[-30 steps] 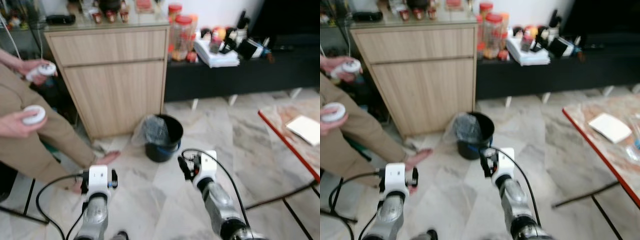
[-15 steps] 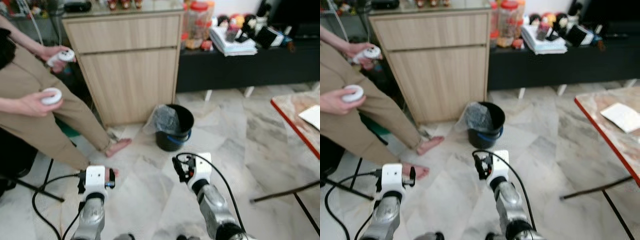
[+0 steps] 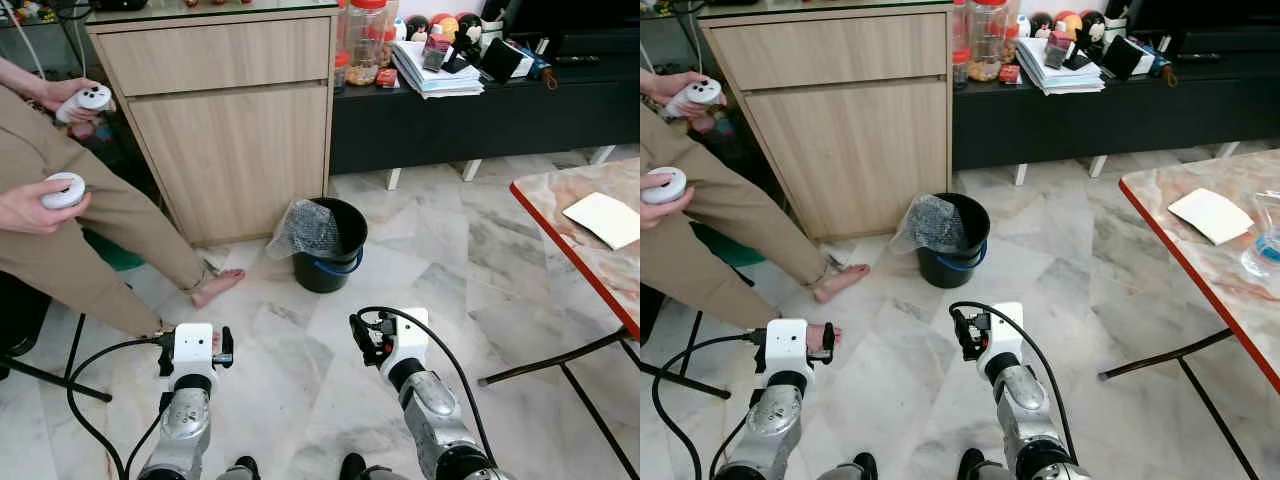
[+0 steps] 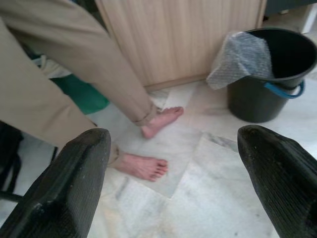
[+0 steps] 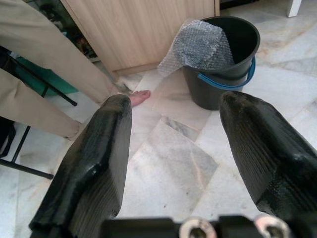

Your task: Picking trash to rubbish bin

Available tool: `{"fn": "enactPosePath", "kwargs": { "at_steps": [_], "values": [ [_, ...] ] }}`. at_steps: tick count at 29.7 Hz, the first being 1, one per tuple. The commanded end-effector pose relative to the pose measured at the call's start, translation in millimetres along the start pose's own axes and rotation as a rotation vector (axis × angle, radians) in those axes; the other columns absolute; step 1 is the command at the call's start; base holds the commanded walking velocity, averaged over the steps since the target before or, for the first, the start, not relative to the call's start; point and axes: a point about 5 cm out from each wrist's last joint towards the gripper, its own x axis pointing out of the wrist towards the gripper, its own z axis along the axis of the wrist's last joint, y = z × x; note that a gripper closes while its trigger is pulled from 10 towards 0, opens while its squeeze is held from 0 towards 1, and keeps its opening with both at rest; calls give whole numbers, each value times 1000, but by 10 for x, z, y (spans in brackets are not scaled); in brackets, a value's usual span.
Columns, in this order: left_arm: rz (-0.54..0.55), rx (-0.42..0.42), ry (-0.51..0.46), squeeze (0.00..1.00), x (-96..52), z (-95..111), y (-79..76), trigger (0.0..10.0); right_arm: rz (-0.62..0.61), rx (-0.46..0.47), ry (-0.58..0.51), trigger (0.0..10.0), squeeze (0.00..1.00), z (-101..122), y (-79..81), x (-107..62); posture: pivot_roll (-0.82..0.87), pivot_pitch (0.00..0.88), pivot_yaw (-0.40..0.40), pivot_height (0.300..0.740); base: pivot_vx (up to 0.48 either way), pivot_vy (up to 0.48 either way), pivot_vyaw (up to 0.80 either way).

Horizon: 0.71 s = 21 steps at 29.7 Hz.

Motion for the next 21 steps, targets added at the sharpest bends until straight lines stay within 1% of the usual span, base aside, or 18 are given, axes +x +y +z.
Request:
{"fn": "enactPosePath", "kwargs": {
  "at_steps": [1, 2, 7, 8, 10, 13, 18, 21],
  "values": [
    [-24, 20, 3, 0, 5, 3, -12, 10000, -17, 10, -24, 10000, 0, 15, -12, -11, 16, 150, -6, 740, 0, 0, 0],
    [-25, 21, 4, 0, 6, 1, -9, 10000, -19, 10, -22, 10000, 0, 6, -14, -17, 8, 137, -8, 740, 0, 0, 0],
    [-23, 21, -3, 0, 52, 48, 6, 10000, -17, 2, -32, 10000, 0, 52, -14, 8, -25, 134, -21, 740, 0, 0, 0],
    [-16, 12, 1, 0, 67, 55, -11, 10000, -13, -5, -42, 10000, 0, 90, -26, 22, -28, 134, -25, 740, 0, 0, 0],
    [-14, 10, 2, 0, 70, 56, -18, 10000, -12, -7, -45, 10000, 0, 99, -29, 24, -28, 134, -25, 740, 0, 0, 0],
    [-21, -4, -6, 0, 84, 90, -96, 10000, -10, -16, -39, 10000, 0, 118, -59, 32, 1, 118, -45, 740, 0, 0, 0],
    [-27, -9, -10, 0, 102, 109, -109, 10000, -16, -19, -50, 10000, 0, 174, -70, 65, 1, 85, -24, 740, 0, 0, 0],
    [-33, -8, 9, 0, 109, 86, -109, 10000, -36, -18, -65, 10000, 0, 222, -99, 82, -11, 65, -5, 740, 0, 0, 0]
  ]
}}
